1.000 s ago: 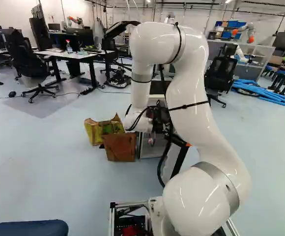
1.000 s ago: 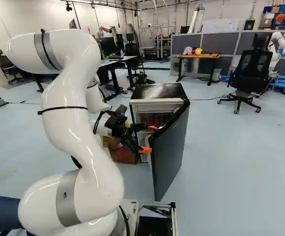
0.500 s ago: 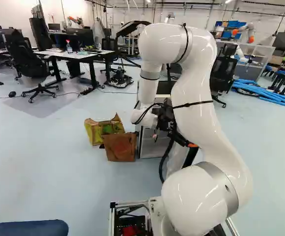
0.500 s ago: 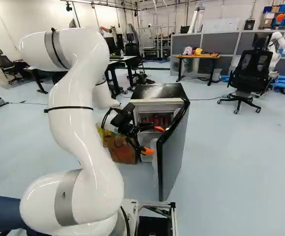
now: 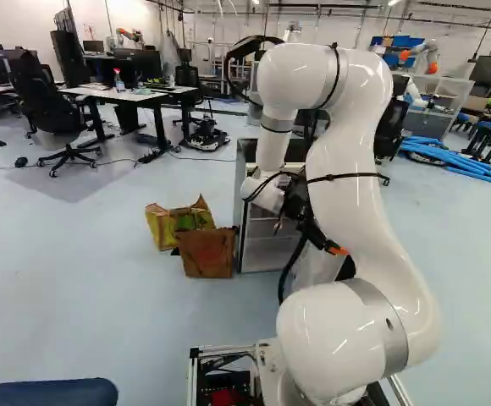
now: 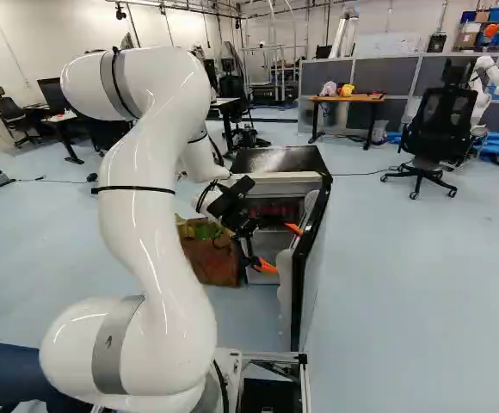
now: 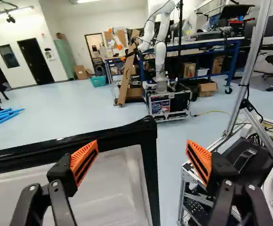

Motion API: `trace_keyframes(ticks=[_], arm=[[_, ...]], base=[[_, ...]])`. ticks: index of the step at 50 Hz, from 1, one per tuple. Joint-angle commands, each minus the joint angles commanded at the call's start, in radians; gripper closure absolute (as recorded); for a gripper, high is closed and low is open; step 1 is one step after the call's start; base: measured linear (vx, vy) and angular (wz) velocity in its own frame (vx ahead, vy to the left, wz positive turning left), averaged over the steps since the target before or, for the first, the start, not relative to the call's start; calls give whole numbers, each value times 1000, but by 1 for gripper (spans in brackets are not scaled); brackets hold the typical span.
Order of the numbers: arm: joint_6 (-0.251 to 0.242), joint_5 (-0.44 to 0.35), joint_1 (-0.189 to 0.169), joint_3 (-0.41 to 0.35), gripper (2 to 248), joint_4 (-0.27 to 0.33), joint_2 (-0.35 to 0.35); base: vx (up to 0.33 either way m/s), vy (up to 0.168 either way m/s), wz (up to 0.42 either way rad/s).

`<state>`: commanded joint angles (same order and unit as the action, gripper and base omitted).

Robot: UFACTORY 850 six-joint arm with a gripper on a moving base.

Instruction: Grab a drink from the fridge

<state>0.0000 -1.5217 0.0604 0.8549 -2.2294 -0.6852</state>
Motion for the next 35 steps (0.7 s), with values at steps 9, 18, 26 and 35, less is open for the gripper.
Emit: trace_keyframes(ticks=[9,18,26,35], arm=[[0,0,-50,28,3,-26,-2],[0,0,-98,57,3,-27,-4],[0,0,-140,83,3,-27,-7],[0,9,-186,114,3,-18,-12]], base=[[0,0,0],[0,0,0],[0,0,0],[0,0,0]])
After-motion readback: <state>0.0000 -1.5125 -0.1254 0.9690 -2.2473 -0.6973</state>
